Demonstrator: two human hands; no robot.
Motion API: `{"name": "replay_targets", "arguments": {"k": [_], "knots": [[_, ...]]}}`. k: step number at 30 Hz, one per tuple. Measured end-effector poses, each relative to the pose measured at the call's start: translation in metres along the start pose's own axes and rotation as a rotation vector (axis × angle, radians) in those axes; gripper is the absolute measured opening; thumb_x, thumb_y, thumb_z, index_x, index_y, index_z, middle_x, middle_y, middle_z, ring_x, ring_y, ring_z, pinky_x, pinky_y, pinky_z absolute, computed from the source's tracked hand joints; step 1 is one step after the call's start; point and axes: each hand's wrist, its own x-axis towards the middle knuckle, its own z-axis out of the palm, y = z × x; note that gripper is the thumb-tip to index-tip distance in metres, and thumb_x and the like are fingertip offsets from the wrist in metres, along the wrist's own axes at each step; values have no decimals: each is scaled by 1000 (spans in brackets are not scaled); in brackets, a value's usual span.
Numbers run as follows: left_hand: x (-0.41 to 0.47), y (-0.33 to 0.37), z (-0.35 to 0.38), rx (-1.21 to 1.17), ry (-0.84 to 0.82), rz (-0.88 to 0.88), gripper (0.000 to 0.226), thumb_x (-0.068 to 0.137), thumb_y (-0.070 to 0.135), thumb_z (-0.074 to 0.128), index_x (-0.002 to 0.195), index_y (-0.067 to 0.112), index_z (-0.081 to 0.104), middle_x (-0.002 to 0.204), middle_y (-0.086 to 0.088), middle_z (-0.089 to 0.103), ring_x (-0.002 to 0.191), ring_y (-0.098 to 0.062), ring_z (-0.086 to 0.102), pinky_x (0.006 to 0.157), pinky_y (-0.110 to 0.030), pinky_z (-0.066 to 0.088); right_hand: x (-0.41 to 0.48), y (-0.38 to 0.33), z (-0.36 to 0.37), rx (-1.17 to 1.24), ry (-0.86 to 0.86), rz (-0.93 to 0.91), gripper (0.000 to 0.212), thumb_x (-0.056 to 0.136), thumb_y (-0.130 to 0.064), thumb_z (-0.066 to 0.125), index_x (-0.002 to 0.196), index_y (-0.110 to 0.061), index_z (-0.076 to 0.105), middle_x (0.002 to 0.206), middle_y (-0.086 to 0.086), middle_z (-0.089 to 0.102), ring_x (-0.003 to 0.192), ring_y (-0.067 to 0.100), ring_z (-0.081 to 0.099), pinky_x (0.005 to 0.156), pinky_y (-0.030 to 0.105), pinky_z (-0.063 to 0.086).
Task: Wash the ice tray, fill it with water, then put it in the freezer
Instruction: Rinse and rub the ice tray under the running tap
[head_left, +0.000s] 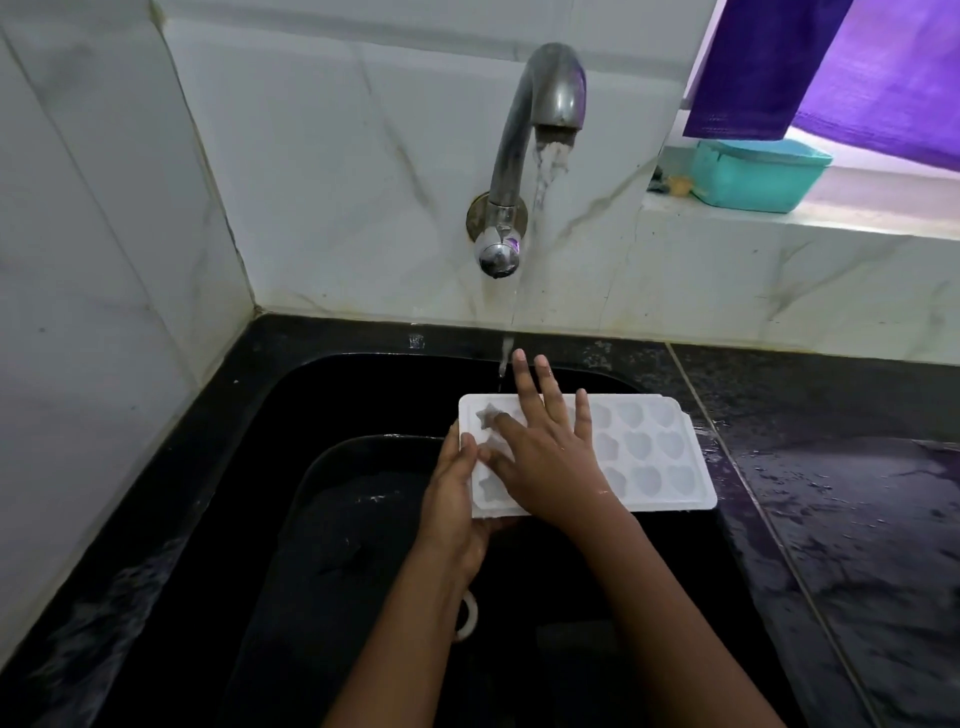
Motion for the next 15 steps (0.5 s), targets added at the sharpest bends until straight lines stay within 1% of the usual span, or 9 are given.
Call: {"name": "replay_targets", "arguments": {"k": [3, 4, 6, 7, 8, 11, 12, 14, 15], "knots": [[-1, 3, -1, -8, -3, 32, 27, 101, 22, 41, 120, 24, 59, 106, -7, 73, 89, -22, 71, 71, -39, 57, 5, 7, -1, 58, 44, -56, 73, 78, -66, 7, 124, -34, 53, 148, -8, -29, 133, 10, -35, 110, 49, -14], [-2, 2, -1, -9, -8, 35, 26, 101, 21, 41, 119, 23, 59, 104, -6, 73, 89, -21, 71, 71, -39, 58, 7, 8, -1, 53, 81, -59, 73, 76, -66, 7, 116, -33, 58, 151, -7, -24, 136, 11, -30, 111, 50, -13], [-3, 0, 2, 10, -18, 34, 25, 100, 21, 42, 117, 26, 60, 101, -3, 74, 87, -21, 72, 73, -42, 57, 8, 5, 0, -32, 185, -74, 63, 82, -62, 15, 100, -30, 66, 157, 0, -6, 144, 16, -14, 111, 51, -10], [-4, 0, 3, 27, -20, 34, 25, 100, 22, 43, 115, 29, 61, 101, -2, 74, 86, -21, 72, 75, -45, 55, 8, 2, 0, -63, 224, -87, 59, 85, -60, 19, 97, -29, 68, 158, 3, 3, 145, 18, -5, 110, 52, -7], [-3, 0, 3, 41, -20, 37, 24, 99, 24, 44, 114, 31, 61, 101, -1, 74, 87, -22, 72, 78, -48, 53, 8, 2, 2, -75, 245, -108, 59, 87, -59, 21, 98, -28, 69, 158, 3, 7, 146, 18, -2, 110, 51, -7], [-4, 1, 3, 30, -14, 53, 25, 100, 22, 42, 118, 28, 60, 104, -4, 74, 90, -23, 71, 83, -50, 52, 6, 7, 1, -16, 161, -110, 69, 85, -62, 8, 116, -31, 62, 157, -3, -9, 143, 11, -19, 109, 44, -19], [-5, 0, 4, 21, -14, 53, 26, 100, 22, 42, 119, 26, 59, 106, -5, 73, 91, -23, 71, 83, -49, 52, 6, 10, 0, -8, 175, -95, 69, 85, -62, 8, 113, -31, 63, 158, -2, -8, 143, 12, -18, 109, 44, -17], [-6, 0, 7, 27, -26, 54, 25, 99, 23, 44, 119, 25, 59, 105, -5, 73, 92, -23, 71, 81, -48, 53, 5, 8, 0, -50, 246, -83, 60, 89, -58, 17, 100, -29, 68, 159, 3, 7, 146, 18, -2, 111, 49, -7], [-6, 0, 7, 39, -32, 56, 25, 98, 24, 44, 118, 27, 60, 104, -4, 74, 90, -23, 71, 79, -47, 54, 4, 5, 0, -59, 274, -89, 56, 91, -57, 22, 97, -28, 69, 158, 4, 12, 146, 19, 4, 111, 50, -4]]}}
